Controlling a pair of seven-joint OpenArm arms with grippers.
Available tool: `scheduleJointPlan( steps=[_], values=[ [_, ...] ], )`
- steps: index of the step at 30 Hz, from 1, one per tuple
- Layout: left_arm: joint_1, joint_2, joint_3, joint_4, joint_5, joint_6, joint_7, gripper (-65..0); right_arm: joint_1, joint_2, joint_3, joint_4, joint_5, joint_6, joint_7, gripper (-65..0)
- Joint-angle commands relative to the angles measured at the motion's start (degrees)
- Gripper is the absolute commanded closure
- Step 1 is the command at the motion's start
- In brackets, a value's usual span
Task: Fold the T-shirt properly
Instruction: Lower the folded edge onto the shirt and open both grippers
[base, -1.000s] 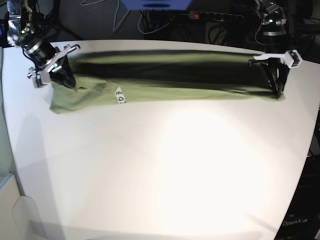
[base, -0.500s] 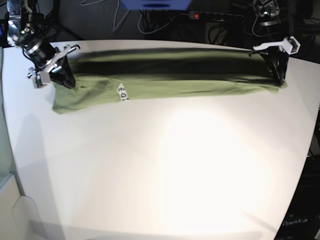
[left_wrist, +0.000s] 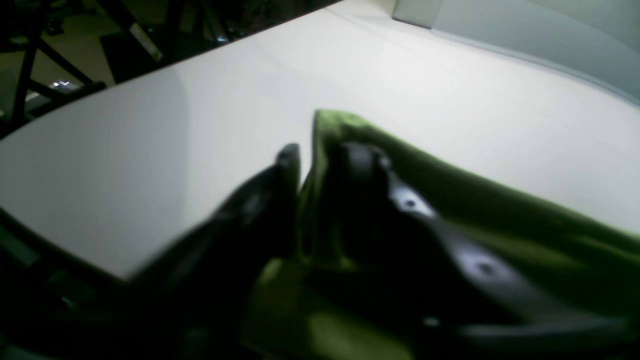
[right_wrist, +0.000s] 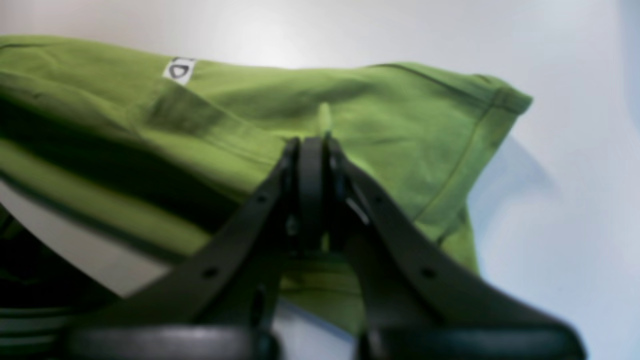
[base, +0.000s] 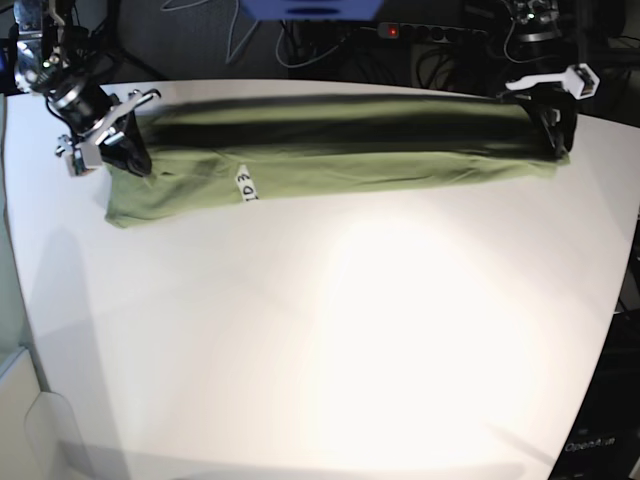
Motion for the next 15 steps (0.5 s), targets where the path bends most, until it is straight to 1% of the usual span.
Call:
scheduleJointPlan(
  steps=[1, 3, 5, 11, 15],
  values=[
    [0.25, -0.40, -0.27, 1.01, -0.98, -0.09, -1.78, -22.5, 0.12, 0.93, 0.35, 0.80, 0.70, -0.12, 1.53, -0.6],
    [0.25, -0.31, -0.18, 1.01, -0.89, -0.09, -2.14, -31.0, 0.12, 0.93, 0.35, 0.80, 0.70, -0.12, 1.53, -0.6],
    [0.25, 0.83, -0.44, 1.19, -0.89, -0.09, -2.22, -34.1, 0.12, 0.93, 0.35, 0.80, 0.70, -0.12, 1.53, -0.6],
    [0.87, 1.80, -0.18, 3.48, -1.07, -0.09, -2.31, -34.1, 0.12, 0.93, 0.35, 0.80, 0.70, -0.12, 1.53, -0.6],
    [1.13, 3.82, -0.53, 6.64, -1.24, -0.09, -2.31, -34.1, 0.12, 0.93, 0.35, 0.80, 0.70, -0.12, 1.53, -0.6]
  ],
)
